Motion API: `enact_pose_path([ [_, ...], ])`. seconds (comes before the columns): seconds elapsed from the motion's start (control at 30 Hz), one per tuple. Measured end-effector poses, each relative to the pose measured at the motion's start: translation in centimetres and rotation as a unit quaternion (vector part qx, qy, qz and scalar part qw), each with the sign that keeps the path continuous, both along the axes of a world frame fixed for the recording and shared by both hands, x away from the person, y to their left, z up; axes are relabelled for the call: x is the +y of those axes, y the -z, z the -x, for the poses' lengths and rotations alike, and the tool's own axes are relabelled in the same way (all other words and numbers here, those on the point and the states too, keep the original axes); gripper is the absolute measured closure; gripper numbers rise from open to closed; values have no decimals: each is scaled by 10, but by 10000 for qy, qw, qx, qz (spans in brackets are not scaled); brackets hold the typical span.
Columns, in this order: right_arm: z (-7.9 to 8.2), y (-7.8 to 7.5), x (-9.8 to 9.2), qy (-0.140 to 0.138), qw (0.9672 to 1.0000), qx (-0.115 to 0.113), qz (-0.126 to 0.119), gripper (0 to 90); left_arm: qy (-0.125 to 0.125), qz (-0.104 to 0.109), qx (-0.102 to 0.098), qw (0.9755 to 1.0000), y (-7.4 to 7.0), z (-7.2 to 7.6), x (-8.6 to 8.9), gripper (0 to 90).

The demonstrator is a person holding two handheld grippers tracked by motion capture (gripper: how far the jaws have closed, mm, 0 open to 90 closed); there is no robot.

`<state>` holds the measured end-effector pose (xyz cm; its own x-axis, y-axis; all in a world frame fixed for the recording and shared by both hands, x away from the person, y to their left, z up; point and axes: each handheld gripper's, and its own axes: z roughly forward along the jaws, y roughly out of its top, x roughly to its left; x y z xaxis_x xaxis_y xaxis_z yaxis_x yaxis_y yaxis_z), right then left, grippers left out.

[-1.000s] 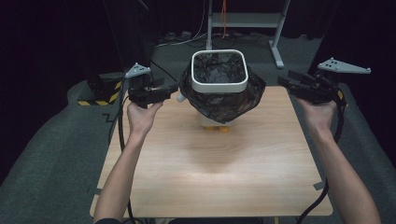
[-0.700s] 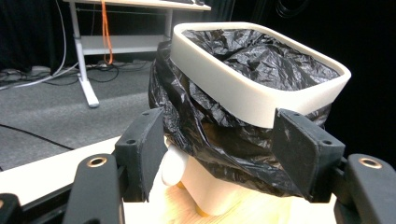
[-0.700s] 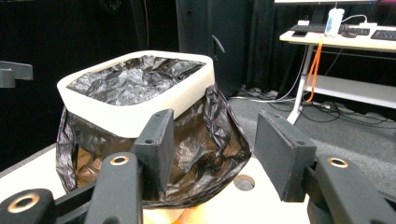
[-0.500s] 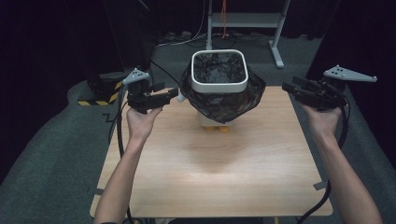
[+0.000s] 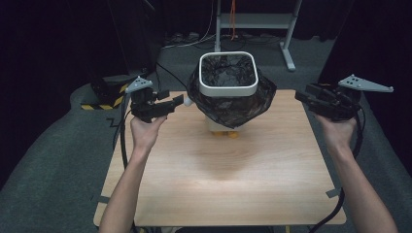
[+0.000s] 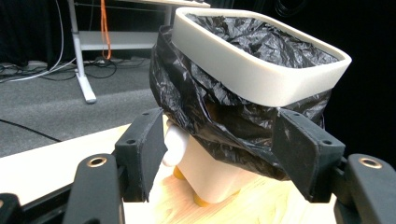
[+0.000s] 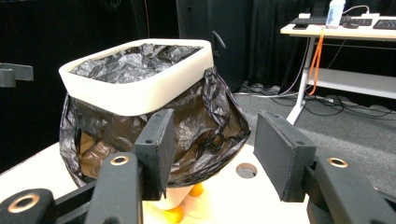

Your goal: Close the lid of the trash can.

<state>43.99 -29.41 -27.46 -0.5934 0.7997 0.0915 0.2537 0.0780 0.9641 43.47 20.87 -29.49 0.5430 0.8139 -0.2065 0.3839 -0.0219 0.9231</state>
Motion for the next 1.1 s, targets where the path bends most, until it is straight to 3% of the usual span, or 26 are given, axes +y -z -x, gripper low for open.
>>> enact_pose_path([
  [0.5,2,18,-6,74,9999,126,-41,477,54,-46,128,9999,15,-1,-4,346],
  [0.63,2,21,-6,105,9998,132,48,477,48,-202,148,9997,20,0,-7,346],
  [1.1,3,36,-6,122,9997,224,16,478,27,-130,333,9994,39,0,-2,345],
])
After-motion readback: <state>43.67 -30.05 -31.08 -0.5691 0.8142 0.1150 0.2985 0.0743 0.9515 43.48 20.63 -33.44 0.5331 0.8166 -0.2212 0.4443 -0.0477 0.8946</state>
